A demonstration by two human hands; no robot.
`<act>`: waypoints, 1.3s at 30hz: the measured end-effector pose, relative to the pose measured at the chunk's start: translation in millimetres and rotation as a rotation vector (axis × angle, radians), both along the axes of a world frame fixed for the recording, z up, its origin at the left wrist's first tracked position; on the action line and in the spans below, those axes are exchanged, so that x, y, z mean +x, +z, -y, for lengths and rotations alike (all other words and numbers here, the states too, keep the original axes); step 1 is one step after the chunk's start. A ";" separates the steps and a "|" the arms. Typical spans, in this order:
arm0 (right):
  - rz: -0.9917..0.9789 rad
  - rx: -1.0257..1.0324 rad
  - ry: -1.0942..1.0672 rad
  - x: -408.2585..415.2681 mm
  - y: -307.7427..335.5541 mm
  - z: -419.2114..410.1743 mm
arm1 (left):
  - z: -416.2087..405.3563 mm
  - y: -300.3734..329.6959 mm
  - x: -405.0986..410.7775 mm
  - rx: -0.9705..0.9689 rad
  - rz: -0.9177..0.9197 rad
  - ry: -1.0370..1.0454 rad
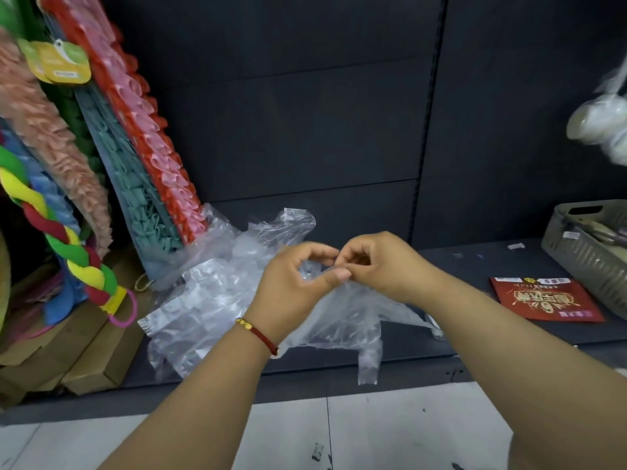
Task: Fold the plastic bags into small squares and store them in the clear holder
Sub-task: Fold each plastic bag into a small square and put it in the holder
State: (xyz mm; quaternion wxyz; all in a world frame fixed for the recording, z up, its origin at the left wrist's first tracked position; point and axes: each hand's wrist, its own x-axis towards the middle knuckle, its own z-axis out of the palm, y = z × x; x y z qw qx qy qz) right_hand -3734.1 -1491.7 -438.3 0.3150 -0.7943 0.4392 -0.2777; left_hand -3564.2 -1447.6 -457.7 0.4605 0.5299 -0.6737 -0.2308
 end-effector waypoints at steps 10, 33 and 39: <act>0.014 0.089 -0.127 -30.8 -0.7 17.6 | 13.5 5.8 32.9 -0.007 -0.469 0.346; 0.228 0.185 -0.016 -15.4 -0.2 5.8 | 7.9 8.5 28.7 -0.028 -0.154 0.181; 0.024 0.365 0.068 -38.6 1.6 11.4 | 13.6 11.9 62.0 -0.022 -0.372 0.321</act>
